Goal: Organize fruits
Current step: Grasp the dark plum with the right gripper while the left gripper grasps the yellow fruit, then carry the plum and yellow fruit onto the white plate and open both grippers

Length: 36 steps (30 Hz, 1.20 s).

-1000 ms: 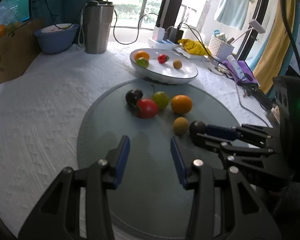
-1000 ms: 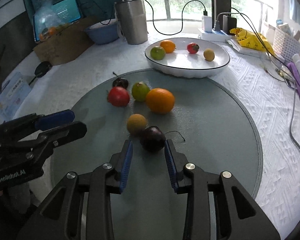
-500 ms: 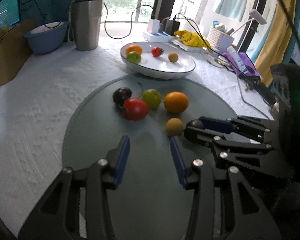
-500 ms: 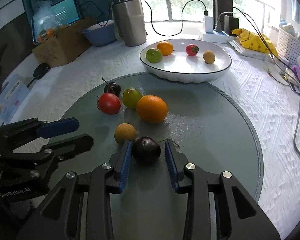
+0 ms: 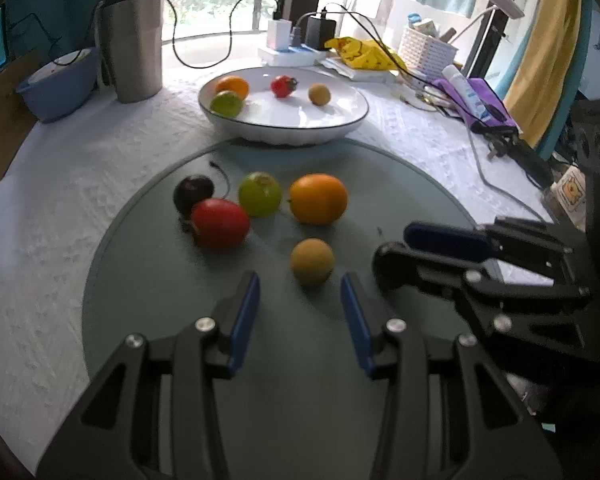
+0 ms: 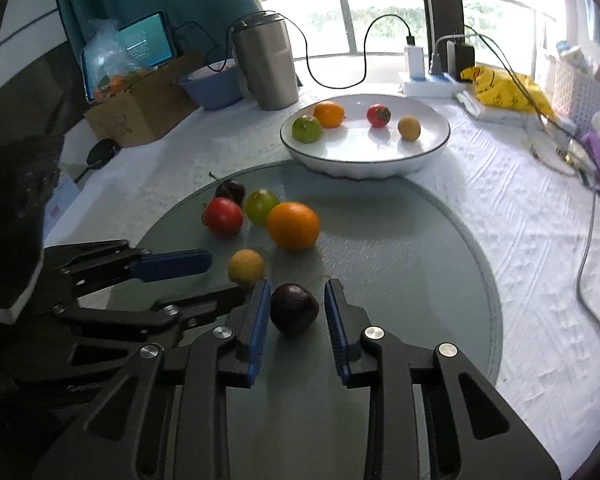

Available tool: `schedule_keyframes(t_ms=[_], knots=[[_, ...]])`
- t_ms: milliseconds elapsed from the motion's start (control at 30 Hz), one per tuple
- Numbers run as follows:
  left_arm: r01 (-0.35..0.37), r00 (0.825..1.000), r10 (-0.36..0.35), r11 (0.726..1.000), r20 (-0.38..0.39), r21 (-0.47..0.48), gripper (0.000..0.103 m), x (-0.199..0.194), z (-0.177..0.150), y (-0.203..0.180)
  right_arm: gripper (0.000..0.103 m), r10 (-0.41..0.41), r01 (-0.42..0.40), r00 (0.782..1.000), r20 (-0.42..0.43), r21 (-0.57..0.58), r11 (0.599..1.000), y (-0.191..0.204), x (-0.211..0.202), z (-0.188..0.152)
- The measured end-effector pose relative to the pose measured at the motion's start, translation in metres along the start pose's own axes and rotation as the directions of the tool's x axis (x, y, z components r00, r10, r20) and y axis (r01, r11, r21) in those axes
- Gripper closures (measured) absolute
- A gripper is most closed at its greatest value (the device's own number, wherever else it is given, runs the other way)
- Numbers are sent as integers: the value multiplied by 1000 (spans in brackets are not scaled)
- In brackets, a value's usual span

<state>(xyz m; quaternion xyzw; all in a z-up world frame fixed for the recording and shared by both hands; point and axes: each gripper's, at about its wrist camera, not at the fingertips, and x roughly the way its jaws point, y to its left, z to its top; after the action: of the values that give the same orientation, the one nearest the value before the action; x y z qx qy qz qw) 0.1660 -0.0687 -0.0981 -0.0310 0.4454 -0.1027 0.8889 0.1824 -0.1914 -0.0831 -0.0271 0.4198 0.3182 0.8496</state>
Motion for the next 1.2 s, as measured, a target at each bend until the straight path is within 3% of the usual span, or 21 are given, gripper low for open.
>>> schedule_keyframes(t_ms=[200, 367, 433, 833, 1200], knots=[[1, 999, -2, 999, 32, 46, 62, 3, 4, -3, 73, 31, -31, 999, -14, 26, 999, -1, 1, -3], [7, 1000, -9, 998, 29, 59, 77, 9, 4, 1, 73, 54, -53, 998, -31, 49, 997, 1, 10, -5], [17, 999, -19, 998, 33, 61, 78, 8, 3, 3, 73, 56, -54, 998, -40, 48, 997, 3, 13, -5], [38, 997, -41, 998, 60, 46, 78, -6, 2, 10, 73, 20, -19, 1000, -14, 13, 1000, 8, 3, 4], [47, 992, -53, 997, 111, 53, 78, -22, 32, 12, 73, -24, 23, 998, 57, 17, 1000, -14, -13, 38]])
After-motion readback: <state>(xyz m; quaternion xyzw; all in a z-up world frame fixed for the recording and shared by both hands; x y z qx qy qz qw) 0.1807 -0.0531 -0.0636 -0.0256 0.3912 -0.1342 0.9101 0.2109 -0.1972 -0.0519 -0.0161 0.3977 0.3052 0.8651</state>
